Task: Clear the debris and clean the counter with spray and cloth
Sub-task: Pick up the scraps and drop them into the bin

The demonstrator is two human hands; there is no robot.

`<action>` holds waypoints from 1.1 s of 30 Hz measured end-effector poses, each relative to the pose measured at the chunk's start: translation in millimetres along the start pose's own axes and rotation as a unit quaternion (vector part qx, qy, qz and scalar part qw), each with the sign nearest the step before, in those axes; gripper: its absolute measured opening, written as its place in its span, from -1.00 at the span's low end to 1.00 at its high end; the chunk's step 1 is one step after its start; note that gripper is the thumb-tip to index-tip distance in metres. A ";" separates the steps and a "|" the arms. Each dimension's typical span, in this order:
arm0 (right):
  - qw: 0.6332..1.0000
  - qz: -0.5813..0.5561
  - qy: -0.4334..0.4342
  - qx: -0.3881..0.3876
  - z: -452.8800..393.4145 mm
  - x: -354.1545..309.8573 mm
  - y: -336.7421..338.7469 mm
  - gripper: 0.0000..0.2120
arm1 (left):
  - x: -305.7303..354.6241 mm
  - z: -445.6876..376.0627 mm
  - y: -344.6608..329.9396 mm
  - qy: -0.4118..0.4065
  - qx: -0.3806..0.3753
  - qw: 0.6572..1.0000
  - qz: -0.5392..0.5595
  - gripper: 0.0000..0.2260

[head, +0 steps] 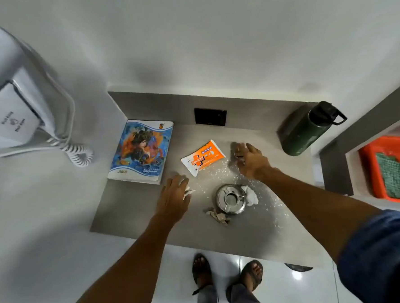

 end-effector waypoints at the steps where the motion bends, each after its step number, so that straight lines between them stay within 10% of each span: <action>1: 1.000 0.012 0.001 -0.005 -4.0 1.8 -3.7 -0.28 | -0.3 -1.4 -7.8 0.001 -0.017 1.000 0.002 -0.55; 14: 0.995 0.066 -0.037 0.067 2.8 45.2 -12.6 -0.37 | 9.0 -0.3 -47.0 0.026 -0.087 0.996 0.014 -0.74; 25: 0.987 -0.110 0.067 0.096 90.2 58.4 -3.2 -0.67 | 24.5 23.2 -64.0 0.124 -0.142 0.956 0.225 -0.93; 33: 0.982 -0.178 0.059 0.011 119.6 67.9 -31.7 -0.47 | 78.1 33.8 -50.1 -0.042 -0.130 0.979 0.149 -0.88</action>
Point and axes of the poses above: each hand's wrist, its own z-axis away from the middle knuckle, its own y-axis out of the back of the hand, x = y × z, the point moved 10 cm from there along -z, towards the middle knuckle, and after that the axes turned 14 degrees about -z, right-handed, at the moved point
